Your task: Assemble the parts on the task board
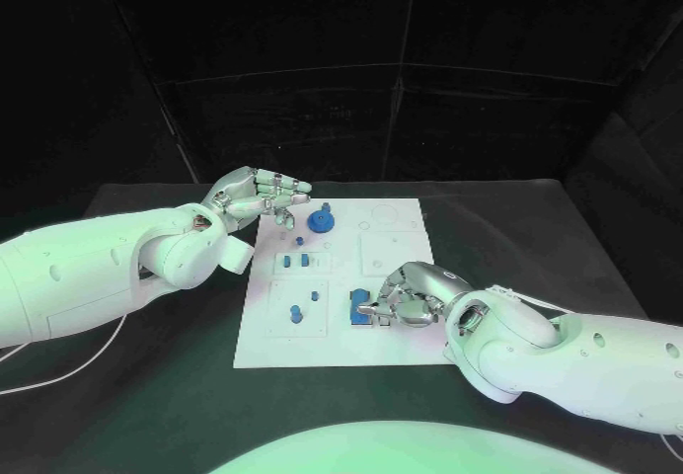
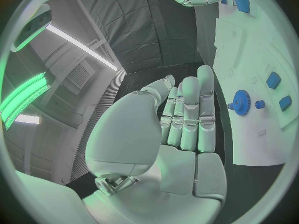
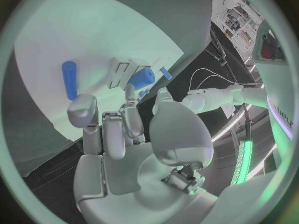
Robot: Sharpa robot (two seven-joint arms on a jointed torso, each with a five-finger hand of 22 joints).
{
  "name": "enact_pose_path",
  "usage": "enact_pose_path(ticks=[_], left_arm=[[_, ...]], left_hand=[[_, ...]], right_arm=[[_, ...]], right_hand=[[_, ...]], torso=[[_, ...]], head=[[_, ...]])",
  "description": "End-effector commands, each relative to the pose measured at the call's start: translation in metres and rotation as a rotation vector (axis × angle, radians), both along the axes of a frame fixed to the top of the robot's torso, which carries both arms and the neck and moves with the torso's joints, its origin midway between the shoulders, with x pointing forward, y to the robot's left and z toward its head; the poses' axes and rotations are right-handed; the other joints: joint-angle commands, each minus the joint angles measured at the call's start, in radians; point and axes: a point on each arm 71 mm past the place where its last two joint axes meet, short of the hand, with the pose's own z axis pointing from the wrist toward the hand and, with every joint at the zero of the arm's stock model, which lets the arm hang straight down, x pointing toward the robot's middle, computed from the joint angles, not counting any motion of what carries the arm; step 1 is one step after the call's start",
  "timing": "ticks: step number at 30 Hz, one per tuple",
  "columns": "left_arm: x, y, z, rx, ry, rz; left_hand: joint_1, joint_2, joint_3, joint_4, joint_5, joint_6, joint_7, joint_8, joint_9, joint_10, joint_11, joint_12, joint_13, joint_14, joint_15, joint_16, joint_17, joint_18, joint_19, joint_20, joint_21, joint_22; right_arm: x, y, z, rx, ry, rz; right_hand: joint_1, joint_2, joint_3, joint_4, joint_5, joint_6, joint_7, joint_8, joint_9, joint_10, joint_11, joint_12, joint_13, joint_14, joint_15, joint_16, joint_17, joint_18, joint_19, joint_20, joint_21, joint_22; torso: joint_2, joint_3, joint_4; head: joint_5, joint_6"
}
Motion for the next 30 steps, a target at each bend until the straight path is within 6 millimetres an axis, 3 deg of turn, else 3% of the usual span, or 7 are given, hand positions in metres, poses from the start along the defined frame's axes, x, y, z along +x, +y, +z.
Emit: enact_pose_path(ticks=[1, 3, 6, 15, 18, 25, 30], left_arm=[[-0.0001, -0.0007, 0.0013, -0.009, -0.003, -0.004], [-0.0002, -0.0007, 0.0013, -0.009, -0.003, -0.004], [-0.0002, -0.0007, 0.0013, -0.009, -0.003, -0.004], [-0.0004, -0.0017, 0.0013, -0.010, -0.002, -0.007], [-0.0003, -0.0014, 0.0013, -0.009, -0.001, -0.006], [-0.0003, -0.0009, 0.0012, -0.009, 0.001, -0.006], [-0.0001, -0.0004, 0.0011, -0.008, 0.001, -0.006]], left_hand=[[-0.005, 0.002, -0.006, 0.000, 0.000, -0.006, 0.003, 0.006, -0.002, -0.005, 0.001, 0.005, 0.001, -0.007, -0.003, -0.002, -0.001, 0.014, -0.005, 0.004, -0.006, -0.001], [-0.005, 0.002, -0.006, 0.000, 0.000, -0.006, 0.003, 0.006, -0.002, -0.005, 0.001, 0.005, 0.001, -0.007, -0.003, -0.002, -0.001, 0.014, -0.005, 0.004, -0.006, -0.001], [-0.005, 0.002, -0.006, 0.000, 0.000, -0.006, 0.003, 0.006, -0.002, -0.005, 0.001, 0.005, 0.001, -0.007, -0.003, -0.002, -0.001, 0.014, -0.005, 0.004, -0.006, -0.001], [-0.005, 0.002, -0.006, 0.000, 0.000, -0.006, 0.003, 0.006, -0.002, -0.005, 0.001, 0.005, 0.001, -0.007, -0.003, -0.002, -0.001, 0.014, -0.005, 0.004, -0.006, -0.001], [-0.005, 0.002, -0.006, 0.000, 0.000, -0.006, 0.003, 0.006, -0.002, -0.005, 0.001, 0.005, 0.001, -0.007, -0.003, -0.002, -0.001, 0.014, -0.005, 0.004, -0.006, -0.001], [-0.005, 0.002, -0.006, 0.000, 0.000, -0.006, 0.003, 0.006, -0.002, -0.005, 0.001, 0.005, 0.001, -0.007, -0.003, -0.002, -0.001, 0.014, -0.005, 0.004, -0.006, -0.001], [-0.002, 0.004, -0.005, -0.002, 0.001, -0.005, 0.003, 0.007, -0.001, -0.006, 0.001, 0.007, 0.001, -0.008, -0.003, -0.001, -0.001, 0.014, -0.005, 0.004, -0.007, -0.002]], right_arm=[[0.0005, 0.0021, -0.0001, -0.013, -0.002, 0.027], [0.0013, 0.0024, -0.0010, -0.019, -0.001, 0.028], [0.0027, 0.0036, -0.0019, -0.025, -0.001, 0.026], [0.0075, 0.0081, -0.0045, -0.039, -0.008, 0.019], [0.0083, 0.0086, -0.0053, -0.045, -0.006, 0.023], [0.0082, 0.0072, -0.0065, -0.059, 0.003, 0.035], [0.0078, 0.0049, -0.0071, -0.068, 0.010, 0.042]], right_hand=[[0.062, 0.016, 0.012, -0.027, 0.040, 0.004, -0.005, 0.006, 0.002, 0.006, -0.006, 0.005, 0.039, 0.087, -0.008, 0.001, 0.168, -0.009, 0.002, -0.004, 0.003, 0.002], [0.131, 0.028, 0.032, -0.063, 0.062, 0.002, -0.006, 0.007, 0.003, 0.006, -0.007, 0.004, 0.040, 0.087, -0.010, 0.001, 0.168, -0.009, 0.002, -0.005, 0.004, 0.003], [0.194, 0.048, 0.059, -0.097, 0.033, 0.002, -0.008, 0.008, 0.004, 0.007, -0.009, 0.004, 0.041, 0.087, -0.012, 0.002, 0.169, -0.009, 0.003, -0.007, 0.004, 0.004], [0.219, 0.070, 0.079, -0.107, 0.025, 0.011, -0.012, 0.011, 0.003, 0.013, -0.012, 0.011, 0.048, 0.088, -0.013, 0.003, 0.173, -0.010, 0.005, -0.008, 0.006, 0.009], [0.230, 0.056, 0.077, -0.119, 0.040, 0.014, -0.014, 0.012, 0.003, 0.016, -0.015, 0.013, 0.050, 0.089, -0.015, 0.004, 0.174, -0.010, 0.006, -0.010, 0.006, 0.010], [0.272, 0.019, 0.076, -0.158, 0.031, 0.019, -0.016, 0.013, 0.002, 0.019, -0.017, 0.015, 0.054, 0.089, -0.018, 0.005, 0.176, -0.010, 0.006, -0.013, 0.007, 0.012], [0.292, 0.009, 0.079, -0.176, 0.029, 0.022, -0.017, 0.012, 0.000, 0.021, -0.018, 0.018, 0.058, 0.089, -0.018, 0.006, 0.178, -0.011, 0.007, -0.013, 0.007, 0.014]], torso=[[0.001, 0.0002, 0.0013], [0.001, -0.0002, 0.0011], [0.002, 0.0000, 0.0002], [0.002, -0.0002, 0.0015], [0.000, -0.0003, 0.0007], [-0.001, -0.0002, -0.0003], [-0.001, -0.0005, -0.0006]], head=[[0.001, 0.000], [0.002, -0.002], [0.001, -0.002], [0.000, -0.007], [0.001, -0.008], [0.004, -0.010], [0.003, -0.007]])
